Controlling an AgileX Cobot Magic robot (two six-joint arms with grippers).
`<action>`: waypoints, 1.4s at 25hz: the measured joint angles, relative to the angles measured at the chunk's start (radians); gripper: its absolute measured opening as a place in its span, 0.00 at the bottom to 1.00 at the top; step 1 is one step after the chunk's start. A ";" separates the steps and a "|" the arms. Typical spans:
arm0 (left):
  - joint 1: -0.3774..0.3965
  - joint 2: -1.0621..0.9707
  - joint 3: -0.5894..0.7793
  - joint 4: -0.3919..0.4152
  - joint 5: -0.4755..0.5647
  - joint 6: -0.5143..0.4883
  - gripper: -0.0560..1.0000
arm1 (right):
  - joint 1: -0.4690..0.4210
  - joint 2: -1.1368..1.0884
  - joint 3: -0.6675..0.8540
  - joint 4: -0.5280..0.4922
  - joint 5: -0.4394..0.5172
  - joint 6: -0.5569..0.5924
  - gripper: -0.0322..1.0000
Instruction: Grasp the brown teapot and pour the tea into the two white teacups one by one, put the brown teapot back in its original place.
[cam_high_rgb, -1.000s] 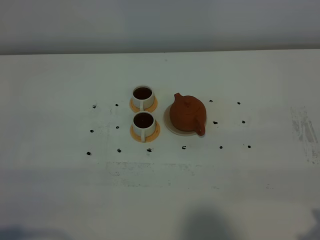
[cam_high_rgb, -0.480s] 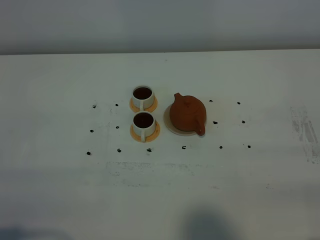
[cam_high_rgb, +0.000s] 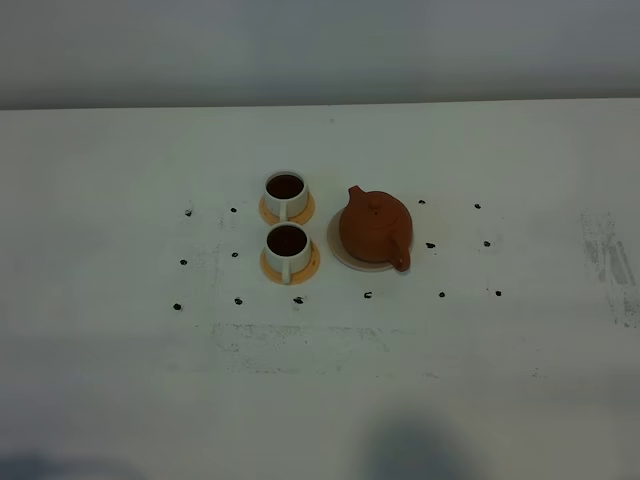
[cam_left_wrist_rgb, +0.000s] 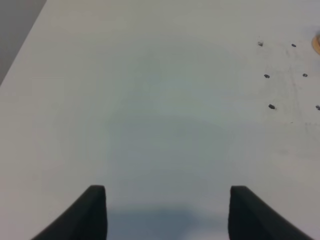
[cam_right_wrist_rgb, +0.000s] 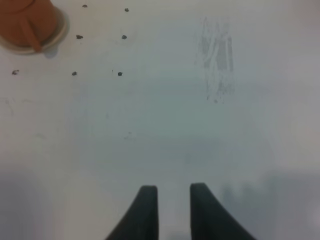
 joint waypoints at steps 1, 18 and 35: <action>0.000 0.000 0.000 0.000 0.000 0.000 0.53 | 0.000 0.000 0.000 0.000 0.000 0.000 0.22; 0.000 0.000 0.000 0.000 0.000 -0.001 0.53 | 0.000 -0.169 0.000 0.005 0.000 0.000 0.22; -0.031 -0.005 0.000 0.000 0.000 -0.001 0.53 | 0.000 -0.169 0.000 0.016 0.000 0.001 0.22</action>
